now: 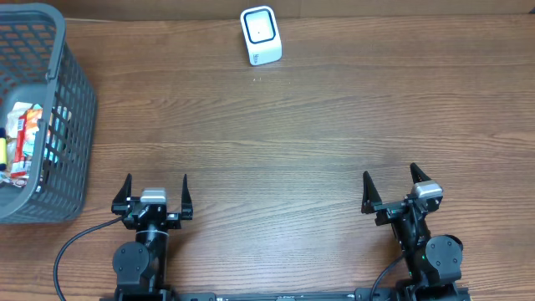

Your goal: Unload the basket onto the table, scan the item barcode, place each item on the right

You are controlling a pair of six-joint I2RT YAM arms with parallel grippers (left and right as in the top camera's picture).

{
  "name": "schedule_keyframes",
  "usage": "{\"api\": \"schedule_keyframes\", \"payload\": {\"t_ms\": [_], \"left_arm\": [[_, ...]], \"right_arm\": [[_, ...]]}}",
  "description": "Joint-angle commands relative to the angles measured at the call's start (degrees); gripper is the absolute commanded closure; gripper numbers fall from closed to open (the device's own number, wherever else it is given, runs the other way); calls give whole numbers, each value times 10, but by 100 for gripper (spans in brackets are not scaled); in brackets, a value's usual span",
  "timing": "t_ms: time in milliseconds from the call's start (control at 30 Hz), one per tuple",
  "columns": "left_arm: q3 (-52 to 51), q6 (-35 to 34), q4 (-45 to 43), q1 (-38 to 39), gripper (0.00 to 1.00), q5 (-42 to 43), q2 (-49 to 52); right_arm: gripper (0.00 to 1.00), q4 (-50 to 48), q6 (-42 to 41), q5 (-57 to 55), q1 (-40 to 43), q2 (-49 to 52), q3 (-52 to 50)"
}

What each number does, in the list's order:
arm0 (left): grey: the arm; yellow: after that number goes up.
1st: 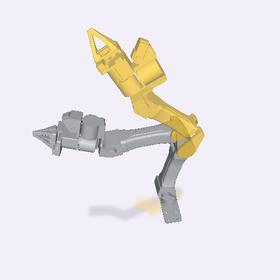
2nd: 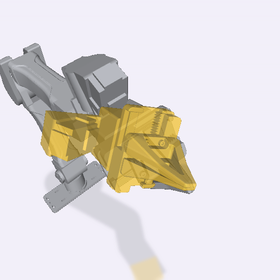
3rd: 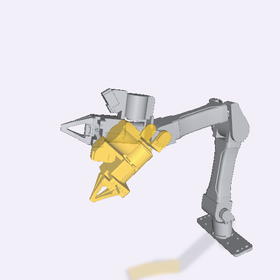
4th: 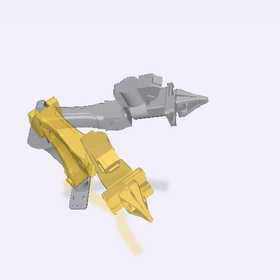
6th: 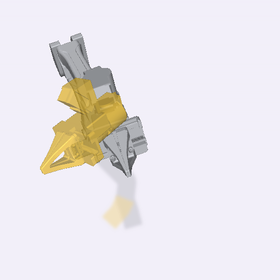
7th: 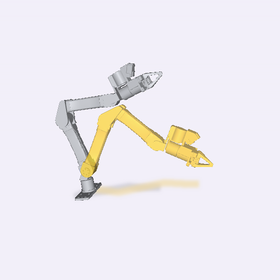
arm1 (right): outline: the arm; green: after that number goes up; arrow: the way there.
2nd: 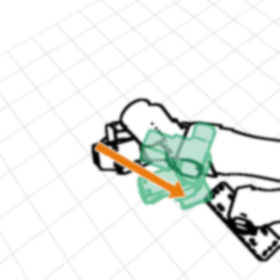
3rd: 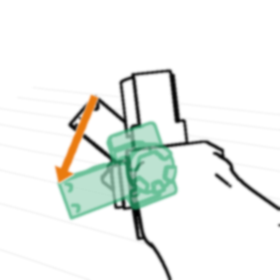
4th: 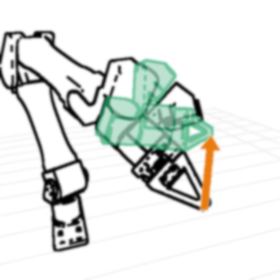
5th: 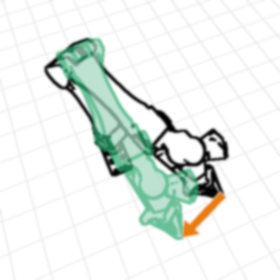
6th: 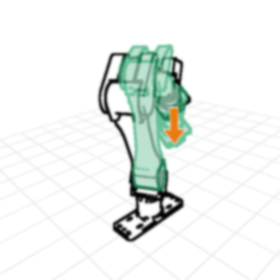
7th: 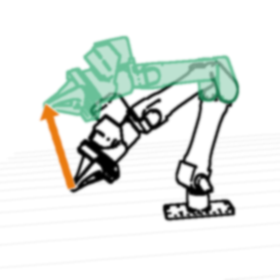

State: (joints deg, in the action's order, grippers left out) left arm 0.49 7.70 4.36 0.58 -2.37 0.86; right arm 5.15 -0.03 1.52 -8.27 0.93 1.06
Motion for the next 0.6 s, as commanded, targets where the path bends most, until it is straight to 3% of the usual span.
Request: {"api": "schedule_keyframes", "payload": {"t_ms": [0, 333, 567], "left_arm": [[-2, 9, -1, 2, 0, 5, -5], [-2, 36, -21, 2, 0, 6, -5], [37, -18, -28, 2, 0, 5, -5]], "right_arm": [[0, -4, -4, 1, 2, 1, -6], [0, -4, -4, 1, 2, 1, -6], [0, -4, -4, 1, 2, 1, -6]]}}
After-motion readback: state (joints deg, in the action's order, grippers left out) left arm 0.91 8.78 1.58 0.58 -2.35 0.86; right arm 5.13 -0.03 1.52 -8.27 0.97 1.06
